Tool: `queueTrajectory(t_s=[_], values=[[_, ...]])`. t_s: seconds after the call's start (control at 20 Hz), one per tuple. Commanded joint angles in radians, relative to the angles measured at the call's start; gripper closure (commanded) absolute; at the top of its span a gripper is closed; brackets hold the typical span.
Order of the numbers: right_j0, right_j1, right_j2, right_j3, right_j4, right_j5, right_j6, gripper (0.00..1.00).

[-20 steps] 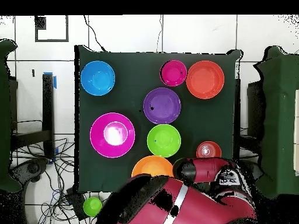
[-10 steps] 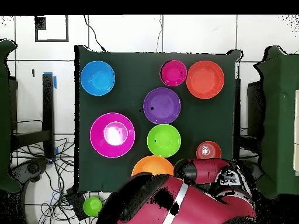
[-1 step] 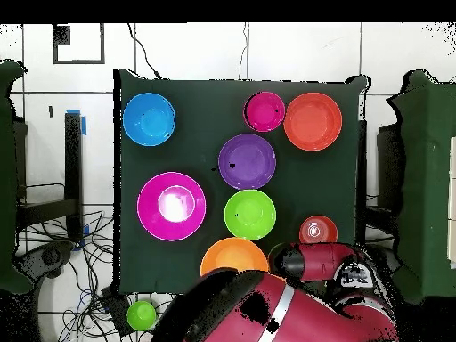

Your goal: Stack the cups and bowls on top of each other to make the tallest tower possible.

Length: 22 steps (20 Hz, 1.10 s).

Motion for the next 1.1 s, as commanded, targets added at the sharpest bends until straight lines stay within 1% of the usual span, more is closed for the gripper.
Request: queueTrajectory(t_s=[0.05, 0.15, 0.35, 0.7, 0.85, 0.95, 1.1], values=[[-0.016, -0.050, 0.125, -0.072, -0.018, 0.034, -0.041, 0.00], [-0.021, -0.064, 0.134, -0.072, -0.015, 0.053, -0.054, 0.00], [-0.028, -0.069, 0.151, -0.081, -0.007, 0.063, -0.055, 0.00], [-0.048, -0.062, 0.190, -0.087, -0.010, 0.041, -0.056, 0.00], [-0.057, -0.058, 0.210, -0.089, 0.002, 0.030, -0.042, 0.00], [-0.074, -0.066, 0.232, -0.073, 0.007, 0.030, -0.045, 0.00], [-0.077, -0.074, 0.243, -0.070, 0.015, 0.042, -0.037, 0.00]])
